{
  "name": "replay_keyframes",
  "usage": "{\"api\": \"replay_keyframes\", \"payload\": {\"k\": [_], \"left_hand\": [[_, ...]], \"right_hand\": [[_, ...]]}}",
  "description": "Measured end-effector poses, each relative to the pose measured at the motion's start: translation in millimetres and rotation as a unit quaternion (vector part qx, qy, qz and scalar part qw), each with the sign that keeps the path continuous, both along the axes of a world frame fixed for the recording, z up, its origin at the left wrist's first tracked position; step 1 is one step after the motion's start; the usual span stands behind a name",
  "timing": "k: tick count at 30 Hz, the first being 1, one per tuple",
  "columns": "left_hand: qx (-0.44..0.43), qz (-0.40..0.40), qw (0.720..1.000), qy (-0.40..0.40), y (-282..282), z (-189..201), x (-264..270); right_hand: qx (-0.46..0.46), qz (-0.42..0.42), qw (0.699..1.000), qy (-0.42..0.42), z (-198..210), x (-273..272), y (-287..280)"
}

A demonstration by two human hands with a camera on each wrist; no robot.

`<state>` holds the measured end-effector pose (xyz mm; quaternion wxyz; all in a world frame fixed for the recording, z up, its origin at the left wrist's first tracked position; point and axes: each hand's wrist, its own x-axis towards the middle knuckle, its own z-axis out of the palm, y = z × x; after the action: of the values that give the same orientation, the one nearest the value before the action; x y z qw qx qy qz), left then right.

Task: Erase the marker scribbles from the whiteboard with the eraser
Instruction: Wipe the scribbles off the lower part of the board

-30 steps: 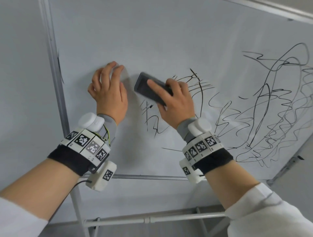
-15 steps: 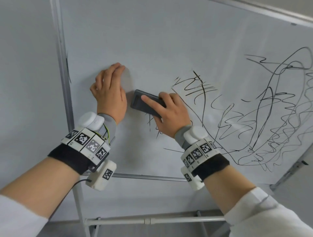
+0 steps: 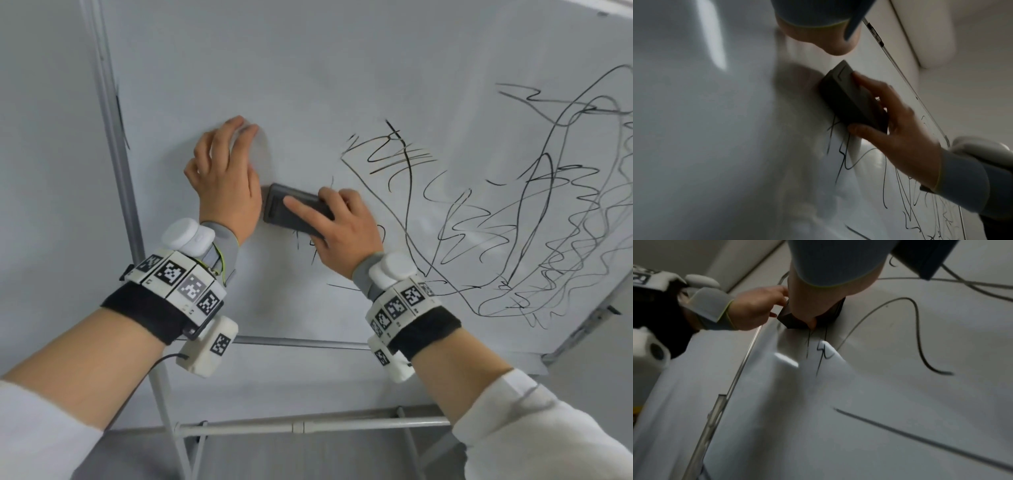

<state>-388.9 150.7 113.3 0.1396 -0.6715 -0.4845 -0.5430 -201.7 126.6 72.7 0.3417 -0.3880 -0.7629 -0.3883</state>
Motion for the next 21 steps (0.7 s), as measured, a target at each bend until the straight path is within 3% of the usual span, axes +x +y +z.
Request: {"api": "replay_keyframes", "payload": {"k": [4,10,18,21], "left_hand": [[-0.004,-0.001,1.000,0.004,0,-6,2],[-0.001,0.008,1.000,-0.012,1,-11,6],[-0.014,0.011,1.000,0.002,-2,-14,7],[-0.019,0.012,1.000,0.004,-1,-16,6]], "right_hand": [[-0.007,-0.003,1.000,-0.017,-4,4,-2],[0.044,-0.027,0.997,0.066,38,2,-1],[-0.024,-0.002,1.000,0.001,-32,8,-5],[-0.029,0.006,0.999,-0.019,-34,10,-6]]}}
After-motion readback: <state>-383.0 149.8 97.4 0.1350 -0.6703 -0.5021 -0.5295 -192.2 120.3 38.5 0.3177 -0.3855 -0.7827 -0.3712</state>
